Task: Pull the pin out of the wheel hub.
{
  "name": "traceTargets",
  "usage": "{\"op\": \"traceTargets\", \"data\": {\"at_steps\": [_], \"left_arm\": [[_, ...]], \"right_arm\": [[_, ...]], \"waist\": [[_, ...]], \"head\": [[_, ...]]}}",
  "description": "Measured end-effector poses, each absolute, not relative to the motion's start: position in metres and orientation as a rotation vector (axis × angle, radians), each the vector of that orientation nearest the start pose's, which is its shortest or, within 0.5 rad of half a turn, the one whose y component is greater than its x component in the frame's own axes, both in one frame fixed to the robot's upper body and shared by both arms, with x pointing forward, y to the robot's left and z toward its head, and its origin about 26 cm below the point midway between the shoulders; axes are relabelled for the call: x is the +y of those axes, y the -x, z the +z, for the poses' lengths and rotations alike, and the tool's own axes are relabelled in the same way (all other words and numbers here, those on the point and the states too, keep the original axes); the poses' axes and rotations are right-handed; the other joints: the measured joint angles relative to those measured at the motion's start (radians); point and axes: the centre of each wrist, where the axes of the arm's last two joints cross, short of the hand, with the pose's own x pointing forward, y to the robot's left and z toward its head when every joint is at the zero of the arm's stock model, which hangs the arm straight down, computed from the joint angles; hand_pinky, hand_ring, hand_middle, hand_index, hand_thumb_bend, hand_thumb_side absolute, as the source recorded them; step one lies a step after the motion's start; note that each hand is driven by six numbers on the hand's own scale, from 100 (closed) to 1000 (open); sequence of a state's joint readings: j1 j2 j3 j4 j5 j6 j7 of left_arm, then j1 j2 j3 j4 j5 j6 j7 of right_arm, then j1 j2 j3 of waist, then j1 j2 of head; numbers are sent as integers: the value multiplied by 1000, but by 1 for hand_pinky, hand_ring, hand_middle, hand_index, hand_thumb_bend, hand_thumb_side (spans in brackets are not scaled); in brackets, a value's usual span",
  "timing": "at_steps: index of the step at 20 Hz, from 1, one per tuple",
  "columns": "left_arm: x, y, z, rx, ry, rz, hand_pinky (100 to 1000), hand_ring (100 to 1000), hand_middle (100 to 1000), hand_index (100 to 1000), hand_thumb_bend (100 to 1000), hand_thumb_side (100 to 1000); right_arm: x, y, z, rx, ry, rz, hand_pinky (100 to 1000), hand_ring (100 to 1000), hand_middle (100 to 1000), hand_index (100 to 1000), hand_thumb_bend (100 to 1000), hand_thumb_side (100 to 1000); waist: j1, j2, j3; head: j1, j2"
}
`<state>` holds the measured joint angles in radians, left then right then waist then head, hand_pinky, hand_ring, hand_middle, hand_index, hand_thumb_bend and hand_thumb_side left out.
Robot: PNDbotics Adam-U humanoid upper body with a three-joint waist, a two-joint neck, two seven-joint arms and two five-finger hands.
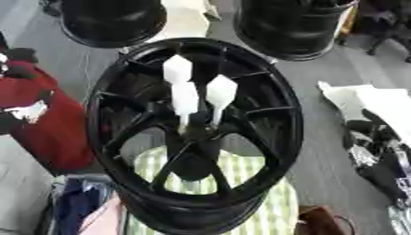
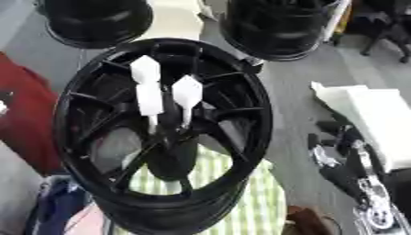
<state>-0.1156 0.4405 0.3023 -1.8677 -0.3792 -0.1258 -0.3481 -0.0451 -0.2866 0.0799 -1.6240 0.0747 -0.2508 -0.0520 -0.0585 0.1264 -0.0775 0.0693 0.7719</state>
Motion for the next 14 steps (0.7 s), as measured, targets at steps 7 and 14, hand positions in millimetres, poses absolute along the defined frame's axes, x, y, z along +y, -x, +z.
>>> {"op": "traceTargets", "data": {"at_steps": [7,14], "left_arm": [[381,-278,163,-1827,-712,-811,764,664,717,855,257,245],[380,-278,163,-1840,-719,-805,763,662,709,850,277,241]], "right_arm": [[-285,-287,27,-1901,206,350,707,845,752,953,249,423],[-285,-288,27,-1903,205,351,707,846,753,953,248,424]], "waist": [[0,0,3],[0,0,3]], "head": [[-1,0],[-2,0]]}}
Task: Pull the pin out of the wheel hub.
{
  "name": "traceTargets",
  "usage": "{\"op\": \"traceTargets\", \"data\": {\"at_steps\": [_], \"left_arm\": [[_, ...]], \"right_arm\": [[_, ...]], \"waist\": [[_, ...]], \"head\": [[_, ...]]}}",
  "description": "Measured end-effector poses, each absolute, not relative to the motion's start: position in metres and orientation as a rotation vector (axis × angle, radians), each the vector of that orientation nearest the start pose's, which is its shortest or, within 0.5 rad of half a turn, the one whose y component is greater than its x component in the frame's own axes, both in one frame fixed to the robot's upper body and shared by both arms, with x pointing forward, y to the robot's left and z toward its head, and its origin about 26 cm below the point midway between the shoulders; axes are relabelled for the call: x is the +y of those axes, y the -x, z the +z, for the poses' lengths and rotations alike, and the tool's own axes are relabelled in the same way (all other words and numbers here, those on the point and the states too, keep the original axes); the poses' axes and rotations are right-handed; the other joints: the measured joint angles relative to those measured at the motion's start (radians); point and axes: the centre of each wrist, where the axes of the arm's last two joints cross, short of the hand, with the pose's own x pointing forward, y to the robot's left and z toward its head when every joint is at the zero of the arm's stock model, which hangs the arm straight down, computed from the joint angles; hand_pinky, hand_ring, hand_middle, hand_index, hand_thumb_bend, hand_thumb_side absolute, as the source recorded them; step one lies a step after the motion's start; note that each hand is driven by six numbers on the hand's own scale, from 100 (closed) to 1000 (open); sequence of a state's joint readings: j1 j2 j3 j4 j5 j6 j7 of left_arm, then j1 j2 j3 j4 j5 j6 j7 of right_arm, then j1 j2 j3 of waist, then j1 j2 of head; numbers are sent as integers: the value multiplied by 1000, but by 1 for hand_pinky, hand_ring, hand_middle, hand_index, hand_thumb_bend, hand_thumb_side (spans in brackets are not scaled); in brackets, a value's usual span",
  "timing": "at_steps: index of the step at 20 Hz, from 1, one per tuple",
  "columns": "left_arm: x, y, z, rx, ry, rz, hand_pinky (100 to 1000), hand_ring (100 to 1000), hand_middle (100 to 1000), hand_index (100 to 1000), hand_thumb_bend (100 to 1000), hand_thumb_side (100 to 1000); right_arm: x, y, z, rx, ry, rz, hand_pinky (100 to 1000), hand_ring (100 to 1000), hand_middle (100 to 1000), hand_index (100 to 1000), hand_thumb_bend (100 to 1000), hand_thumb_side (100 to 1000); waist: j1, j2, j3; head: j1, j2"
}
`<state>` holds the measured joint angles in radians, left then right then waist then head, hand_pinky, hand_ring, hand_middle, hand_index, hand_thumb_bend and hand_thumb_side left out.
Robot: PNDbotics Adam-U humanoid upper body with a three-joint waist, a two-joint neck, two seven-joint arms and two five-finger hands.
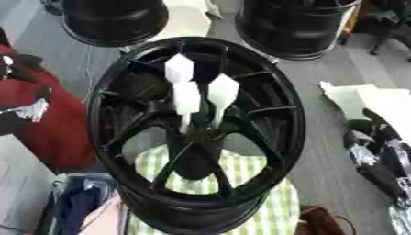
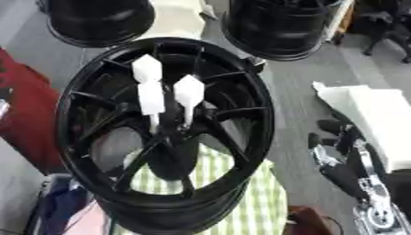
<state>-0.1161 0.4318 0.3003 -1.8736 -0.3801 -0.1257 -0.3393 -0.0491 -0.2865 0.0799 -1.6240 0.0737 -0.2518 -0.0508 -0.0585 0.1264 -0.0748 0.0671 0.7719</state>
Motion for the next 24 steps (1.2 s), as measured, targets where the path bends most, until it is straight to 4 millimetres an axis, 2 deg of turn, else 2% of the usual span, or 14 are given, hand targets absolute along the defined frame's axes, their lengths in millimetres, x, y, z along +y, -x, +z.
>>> {"op": "traceTargets", "data": {"at_steps": [1,2,4,10,13,14,16,18,21,22,23,24], "left_arm": [[380,-278,164,-1842,-722,-809,764,664,715,854,284,247],[380,-279,166,-1845,-728,-819,775,687,748,881,330,287],[381,-282,177,-1855,-750,-886,789,711,766,898,345,313],[389,-293,237,-1883,-857,-1223,799,728,774,904,334,325],[393,-296,246,-1876,-863,-1294,812,753,781,909,305,326],[391,-297,249,-1879,-863,-1324,812,753,781,909,305,326],[379,-299,266,-1904,-878,-1432,819,770,785,911,266,302],[361,-297,288,-1932,-895,-1590,823,777,787,912,251,293],[334,-291,315,-1944,-888,-1832,825,783,788,911,231,277],[328,-289,322,-1937,-877,-1906,825,783,785,911,229,308],[322,-288,328,-1927,-863,-1975,824,784,786,910,214,263],[317,-287,333,-1912,-847,-2040,824,783,784,909,207,255]], "right_arm": [[-285,-288,27,-1903,205,351,707,846,753,953,248,424],[-285,-288,27,-1903,204,351,707,846,753,953,248,425],[-285,-289,28,-1906,204,352,707,846,753,953,248,425],[-285,-288,27,-1903,205,355,707,846,753,953,249,424],[-285,-288,27,-1902,205,357,707,846,753,954,251,424],[-284,-288,27,-1902,200,363,707,846,753,954,251,424],[-284,-288,26,-1895,192,386,708,846,754,954,252,424],[-285,-288,26,-1888,187,407,708,846,754,954,253,424],[-285,-288,25,-1884,177,422,708,847,754,954,255,423],[-284,-288,25,-1883,173,426,708,847,754,954,257,422],[-283,-288,24,-1881,169,429,708,847,754,954,256,423],[-283,-288,24,-1880,167,432,708,847,754,954,257,423]], "waist": [[0,0,0],[1,0,-1],[2,0,-4],[13,-3,-11],[14,-5,-13],[20,-12,-25],[37,-27,-54],[47,-29,-57],[40,-30,-62],[38,-30,-65],[37,-30,-70],[37,-30,-75]], "head": [[-1,0],[-1,0],[-3,0],[-3,0],[-2,0],[4,0],[18,0],[30,0],[44,0],[45,0],[46,0],[47,0]]}}
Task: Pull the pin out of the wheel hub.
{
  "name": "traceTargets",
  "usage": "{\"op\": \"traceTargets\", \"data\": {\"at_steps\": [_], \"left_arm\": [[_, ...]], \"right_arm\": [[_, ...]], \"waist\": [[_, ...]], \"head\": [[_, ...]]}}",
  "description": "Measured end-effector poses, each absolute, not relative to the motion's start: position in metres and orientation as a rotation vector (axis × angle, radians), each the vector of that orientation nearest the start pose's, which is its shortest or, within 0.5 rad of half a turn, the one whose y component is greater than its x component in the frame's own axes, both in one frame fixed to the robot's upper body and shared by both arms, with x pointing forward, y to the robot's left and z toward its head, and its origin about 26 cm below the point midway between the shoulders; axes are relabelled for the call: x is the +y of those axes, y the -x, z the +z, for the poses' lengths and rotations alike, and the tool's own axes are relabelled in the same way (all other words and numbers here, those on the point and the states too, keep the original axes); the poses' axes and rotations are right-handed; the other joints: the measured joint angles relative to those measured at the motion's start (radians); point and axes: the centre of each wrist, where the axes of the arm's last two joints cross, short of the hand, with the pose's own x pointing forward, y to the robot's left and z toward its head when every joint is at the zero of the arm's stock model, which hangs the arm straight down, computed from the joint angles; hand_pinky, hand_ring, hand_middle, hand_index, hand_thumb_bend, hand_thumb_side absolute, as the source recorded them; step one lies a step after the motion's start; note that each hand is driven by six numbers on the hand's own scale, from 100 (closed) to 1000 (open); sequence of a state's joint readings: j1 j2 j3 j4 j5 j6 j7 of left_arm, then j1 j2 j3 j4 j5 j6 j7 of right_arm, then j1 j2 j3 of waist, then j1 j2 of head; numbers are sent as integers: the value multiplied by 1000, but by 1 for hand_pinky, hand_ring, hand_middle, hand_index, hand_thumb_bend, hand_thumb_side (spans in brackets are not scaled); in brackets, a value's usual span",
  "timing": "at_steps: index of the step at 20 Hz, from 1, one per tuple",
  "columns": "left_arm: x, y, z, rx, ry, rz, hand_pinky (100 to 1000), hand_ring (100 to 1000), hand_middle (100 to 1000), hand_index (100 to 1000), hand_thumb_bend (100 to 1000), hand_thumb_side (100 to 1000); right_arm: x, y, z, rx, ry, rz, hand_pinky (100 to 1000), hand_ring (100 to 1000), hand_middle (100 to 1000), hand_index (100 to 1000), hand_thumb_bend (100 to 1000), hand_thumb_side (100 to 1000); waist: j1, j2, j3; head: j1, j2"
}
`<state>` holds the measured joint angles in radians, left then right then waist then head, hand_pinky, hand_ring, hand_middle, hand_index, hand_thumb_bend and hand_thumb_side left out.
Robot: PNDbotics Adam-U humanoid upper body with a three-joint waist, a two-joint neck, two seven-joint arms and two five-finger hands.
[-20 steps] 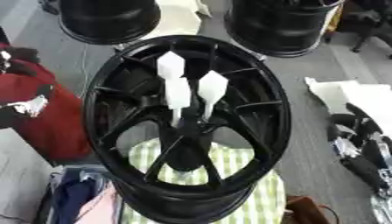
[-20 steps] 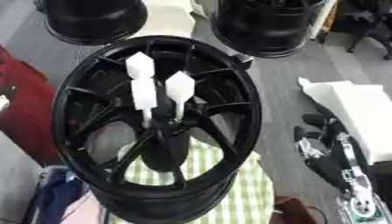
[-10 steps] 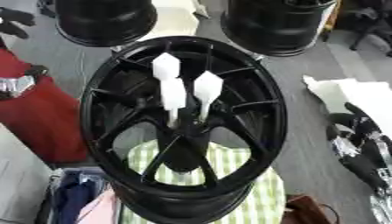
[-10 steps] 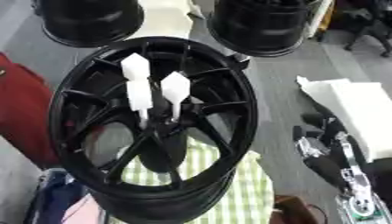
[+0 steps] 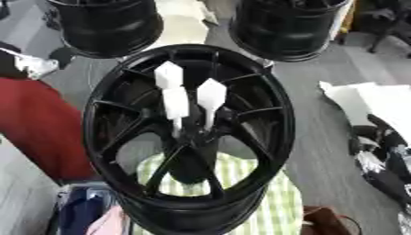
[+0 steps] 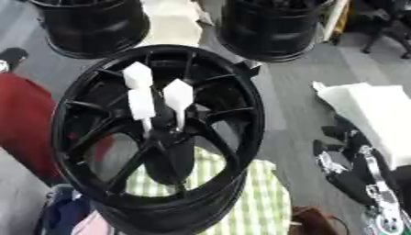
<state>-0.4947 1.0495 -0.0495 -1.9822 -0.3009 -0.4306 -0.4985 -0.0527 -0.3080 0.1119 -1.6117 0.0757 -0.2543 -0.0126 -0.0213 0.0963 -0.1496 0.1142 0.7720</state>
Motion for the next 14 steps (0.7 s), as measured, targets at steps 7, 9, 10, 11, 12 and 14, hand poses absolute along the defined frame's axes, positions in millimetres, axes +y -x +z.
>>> {"op": "traceTargets", "data": {"at_steps": [7,9,10,11,12,14], "left_arm": [[289,-300,334,1990,686,2484,823,784,774,900,169,220],[284,-310,325,1999,642,2509,824,783,773,898,161,212],[281,-316,320,2000,624,2522,824,783,773,898,159,210],[278,-322,315,2001,605,2538,823,783,772,898,149,200],[276,-328,310,2000,588,2556,824,783,772,897,146,197],[269,-339,299,1991,556,2590,826,787,772,897,130,185]], "right_arm": [[-282,-288,23,-1878,157,434,708,847,754,955,258,423],[-283,-287,23,-1877,157,433,707,847,754,954,259,422],[-283,-287,23,-1876,156,432,708,847,754,955,259,422],[-283,-287,22,-1874,156,431,708,847,754,955,259,422],[-283,-287,22,-1872,155,431,708,847,754,955,260,422],[-283,-287,21,-1870,155,430,707,847,754,955,260,422]], "waist": [[-6,-1,2],[-6,-1,3],[-7,-1,5],[-7,-1,7],[-8,-1,8],[-11,-1,8]], "head": [[1,0],[-2,0],[-3,0],[-5,0],[-8,0],[-12,0]]}}
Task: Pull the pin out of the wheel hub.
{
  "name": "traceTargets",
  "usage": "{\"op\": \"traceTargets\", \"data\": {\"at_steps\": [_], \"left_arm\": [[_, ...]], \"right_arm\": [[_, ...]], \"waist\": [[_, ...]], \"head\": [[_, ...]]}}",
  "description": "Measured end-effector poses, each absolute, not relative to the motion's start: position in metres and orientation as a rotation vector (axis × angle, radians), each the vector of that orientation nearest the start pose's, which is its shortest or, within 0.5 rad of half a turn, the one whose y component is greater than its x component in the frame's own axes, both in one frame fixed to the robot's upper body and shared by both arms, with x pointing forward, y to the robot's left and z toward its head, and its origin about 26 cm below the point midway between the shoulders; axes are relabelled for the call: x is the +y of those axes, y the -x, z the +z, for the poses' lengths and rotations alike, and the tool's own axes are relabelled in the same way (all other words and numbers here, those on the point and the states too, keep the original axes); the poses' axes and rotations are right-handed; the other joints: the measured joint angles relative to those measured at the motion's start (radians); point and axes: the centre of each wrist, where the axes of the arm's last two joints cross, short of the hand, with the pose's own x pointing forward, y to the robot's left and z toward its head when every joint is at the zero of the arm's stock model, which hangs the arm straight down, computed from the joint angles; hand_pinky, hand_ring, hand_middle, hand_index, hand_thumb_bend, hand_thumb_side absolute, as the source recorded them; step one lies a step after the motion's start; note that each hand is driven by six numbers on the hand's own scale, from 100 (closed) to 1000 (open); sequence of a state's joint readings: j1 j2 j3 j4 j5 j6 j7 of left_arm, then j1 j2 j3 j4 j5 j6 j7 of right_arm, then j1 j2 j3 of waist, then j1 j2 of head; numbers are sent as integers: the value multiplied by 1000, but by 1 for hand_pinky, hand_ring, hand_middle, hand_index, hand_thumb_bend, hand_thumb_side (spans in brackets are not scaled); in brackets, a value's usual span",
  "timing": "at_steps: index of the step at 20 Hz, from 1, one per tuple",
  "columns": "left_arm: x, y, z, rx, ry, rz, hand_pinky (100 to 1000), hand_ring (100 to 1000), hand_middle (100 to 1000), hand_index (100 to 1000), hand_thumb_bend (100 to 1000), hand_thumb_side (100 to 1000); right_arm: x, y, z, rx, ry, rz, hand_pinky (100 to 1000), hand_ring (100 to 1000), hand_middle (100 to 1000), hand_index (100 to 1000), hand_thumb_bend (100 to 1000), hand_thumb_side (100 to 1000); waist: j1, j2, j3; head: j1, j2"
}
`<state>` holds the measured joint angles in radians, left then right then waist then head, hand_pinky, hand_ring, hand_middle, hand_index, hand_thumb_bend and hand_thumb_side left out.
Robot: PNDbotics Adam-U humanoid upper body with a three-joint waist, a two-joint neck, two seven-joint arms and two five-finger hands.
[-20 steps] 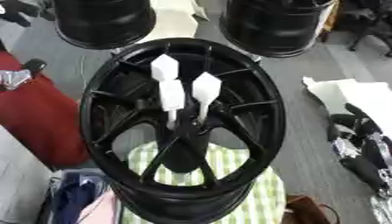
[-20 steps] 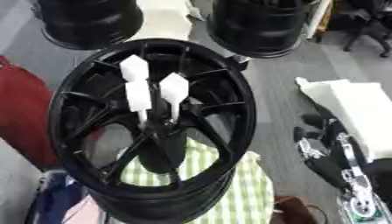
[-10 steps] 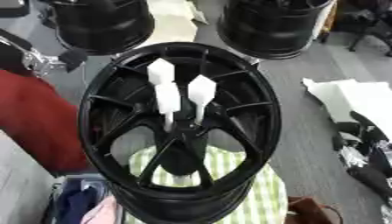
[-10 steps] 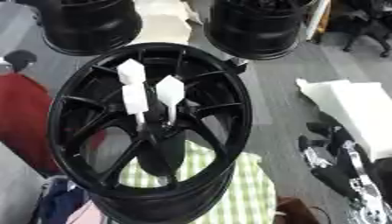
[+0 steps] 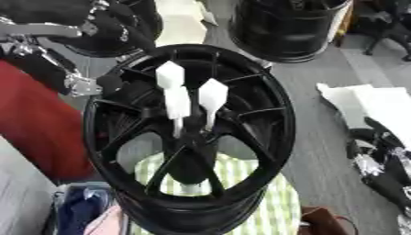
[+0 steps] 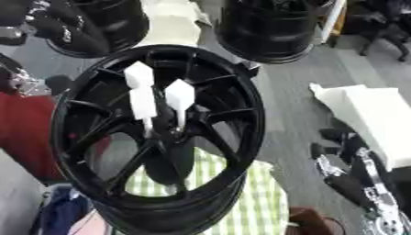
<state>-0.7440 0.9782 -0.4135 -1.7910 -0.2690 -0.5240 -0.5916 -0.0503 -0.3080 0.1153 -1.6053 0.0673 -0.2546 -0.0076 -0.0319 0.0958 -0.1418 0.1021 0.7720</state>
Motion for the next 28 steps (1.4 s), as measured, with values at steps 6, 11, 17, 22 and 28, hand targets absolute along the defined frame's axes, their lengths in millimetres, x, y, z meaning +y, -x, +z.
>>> {"op": "traceTargets", "data": {"at_steps": [6,11,17,22,28], "left_arm": [[244,-367,264,1906,449,2746,830,794,777,900,100,151],[227,-376,248,1844,378,2853,839,808,791,914,101,140],[221,-380,247,1831,377,2862,853,824,817,933,105,163],[216,-382,254,1821,426,2838,876,862,851,956,140,166],[214,-391,244,1765,481,2854,884,876,866,965,166,159]], "right_arm": [[-284,-285,19,-1863,158,424,707,847,754,955,260,421],[-285,-285,19,-1863,158,422,708,847,754,955,261,422],[-285,-285,19,-1861,158,421,708,847,754,955,261,422],[-285,-285,18,-1859,158,420,708,847,754,956,260,423],[-285,-285,18,-1859,157,422,708,848,754,956,262,422]], "waist": [[-3,0,8],[-4,0,12],[-4,-1,12],[-3,-3,12],[-1,-3,3]], "head": [[-12,0],[-19,0],[-22,0],[-22,0],[-21,0]]}}
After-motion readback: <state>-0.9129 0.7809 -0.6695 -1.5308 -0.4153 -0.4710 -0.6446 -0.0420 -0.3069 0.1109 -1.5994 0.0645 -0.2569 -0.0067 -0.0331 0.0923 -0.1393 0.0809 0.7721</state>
